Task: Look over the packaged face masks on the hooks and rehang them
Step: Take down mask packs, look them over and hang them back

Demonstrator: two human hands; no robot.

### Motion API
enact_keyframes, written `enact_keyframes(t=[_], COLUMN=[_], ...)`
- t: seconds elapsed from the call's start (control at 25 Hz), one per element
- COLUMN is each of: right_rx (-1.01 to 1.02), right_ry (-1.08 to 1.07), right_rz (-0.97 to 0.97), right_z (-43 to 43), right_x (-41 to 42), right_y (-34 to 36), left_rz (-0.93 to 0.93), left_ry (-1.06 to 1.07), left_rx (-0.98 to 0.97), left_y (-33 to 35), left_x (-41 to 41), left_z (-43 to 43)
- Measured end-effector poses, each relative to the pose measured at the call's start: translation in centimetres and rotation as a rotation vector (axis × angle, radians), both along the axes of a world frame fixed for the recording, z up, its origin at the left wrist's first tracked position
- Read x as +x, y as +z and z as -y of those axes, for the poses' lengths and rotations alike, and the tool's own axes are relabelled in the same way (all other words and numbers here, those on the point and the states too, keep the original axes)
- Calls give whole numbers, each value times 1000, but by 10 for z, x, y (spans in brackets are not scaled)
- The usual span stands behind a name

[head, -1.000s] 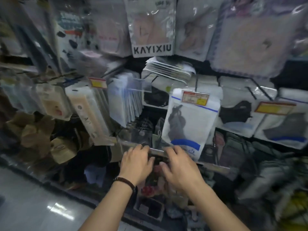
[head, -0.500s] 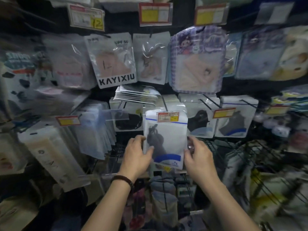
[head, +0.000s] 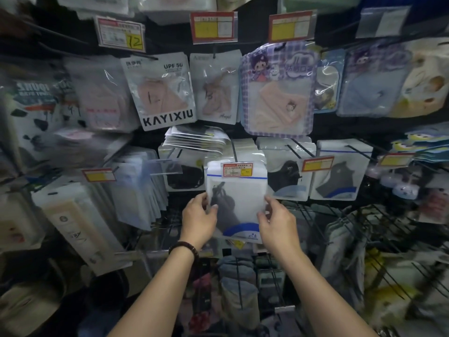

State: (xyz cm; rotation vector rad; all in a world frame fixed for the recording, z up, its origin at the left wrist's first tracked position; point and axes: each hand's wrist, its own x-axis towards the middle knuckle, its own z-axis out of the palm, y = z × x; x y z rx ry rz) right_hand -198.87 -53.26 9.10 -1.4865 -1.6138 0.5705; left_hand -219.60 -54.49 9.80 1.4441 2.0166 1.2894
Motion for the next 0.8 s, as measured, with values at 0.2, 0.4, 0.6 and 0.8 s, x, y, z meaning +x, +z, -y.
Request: enact_keyframes(t=[0.2, 0.4, 0.6, 0.8], right_rx=[6, 32, 84, 32], right_ry=[-13, -70, -176, -102], right_rz=[-118, -157, -128, -521], right_z=[-1, 2, 6, -1], right_x=[0, -9, -11, -3], right_y=[7, 6, 12, 20], left_rz=[63, 93, 154, 451], left_ry=[32, 31, 138, 92], left_rx=[0, 24, 141, 235], left_y=[1, 3, 2, 5], left_x=[2, 9, 11, -2], left_z=[-2, 2, 10, 14])
